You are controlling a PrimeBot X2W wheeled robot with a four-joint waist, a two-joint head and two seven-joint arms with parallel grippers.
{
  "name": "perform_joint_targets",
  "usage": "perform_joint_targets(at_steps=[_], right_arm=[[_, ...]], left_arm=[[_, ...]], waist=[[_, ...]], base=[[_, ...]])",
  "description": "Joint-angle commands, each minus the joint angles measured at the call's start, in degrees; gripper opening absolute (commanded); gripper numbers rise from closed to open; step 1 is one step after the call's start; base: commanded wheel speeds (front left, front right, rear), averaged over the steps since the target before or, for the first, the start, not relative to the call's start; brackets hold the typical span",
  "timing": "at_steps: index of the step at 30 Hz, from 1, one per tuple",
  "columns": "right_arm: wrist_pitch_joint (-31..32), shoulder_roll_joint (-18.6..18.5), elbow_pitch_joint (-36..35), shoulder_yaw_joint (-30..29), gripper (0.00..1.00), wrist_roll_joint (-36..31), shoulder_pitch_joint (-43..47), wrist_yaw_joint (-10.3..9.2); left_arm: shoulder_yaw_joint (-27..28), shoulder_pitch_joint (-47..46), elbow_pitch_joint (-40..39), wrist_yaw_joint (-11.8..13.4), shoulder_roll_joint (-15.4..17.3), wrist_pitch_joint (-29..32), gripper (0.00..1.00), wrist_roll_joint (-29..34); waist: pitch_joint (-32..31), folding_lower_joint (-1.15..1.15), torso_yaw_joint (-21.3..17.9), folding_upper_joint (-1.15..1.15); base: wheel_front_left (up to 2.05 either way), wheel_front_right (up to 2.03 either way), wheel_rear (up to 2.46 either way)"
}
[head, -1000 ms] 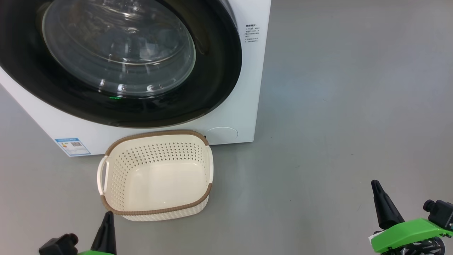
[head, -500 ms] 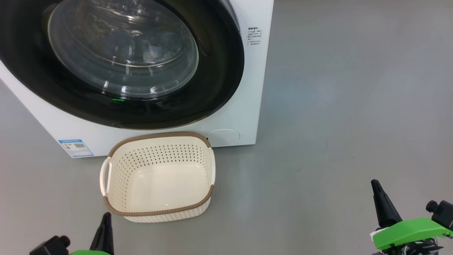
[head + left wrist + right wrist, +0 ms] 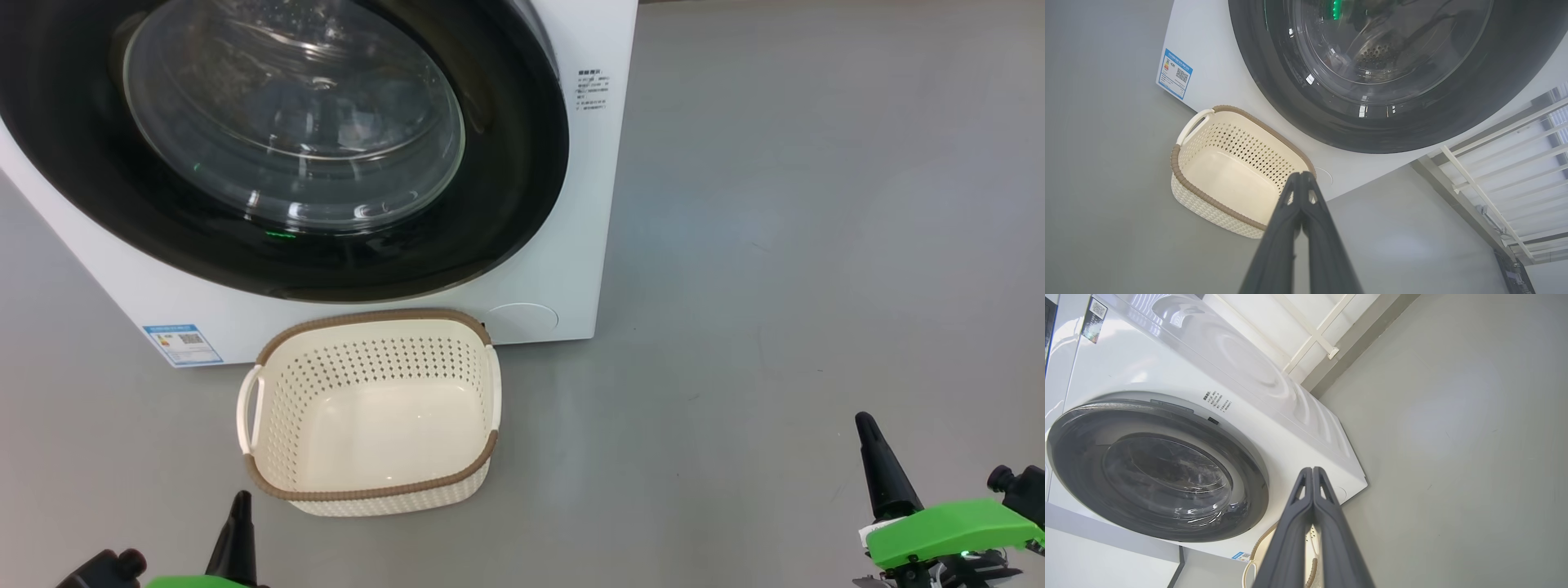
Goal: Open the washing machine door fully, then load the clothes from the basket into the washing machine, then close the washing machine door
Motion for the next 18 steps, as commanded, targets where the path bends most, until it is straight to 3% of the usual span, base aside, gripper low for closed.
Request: perform_joint_targets(at_steps=[1,18], right_arm=[[0.4,-0.4,-1.8,-0.2,0.00,1.7,-0.6,0.05],[3.3,1.2,-2.8,-1.4,0.00,9.8,-0.5,0.06]], left_arm=[[1.1,-2.4,-1.7,-0.1,1.1,0.5,0.00,-2.3],[2.0,-2.9,-2.1,-0.1,1.3,3.4,0.00,-13.1]], waist=[[-0.1,0.00,0.1,0.00],[-0.9,0.00,0.7,0.00]], base=[[0.00,0.00,0.00],[0.00,0.00,0.00]])
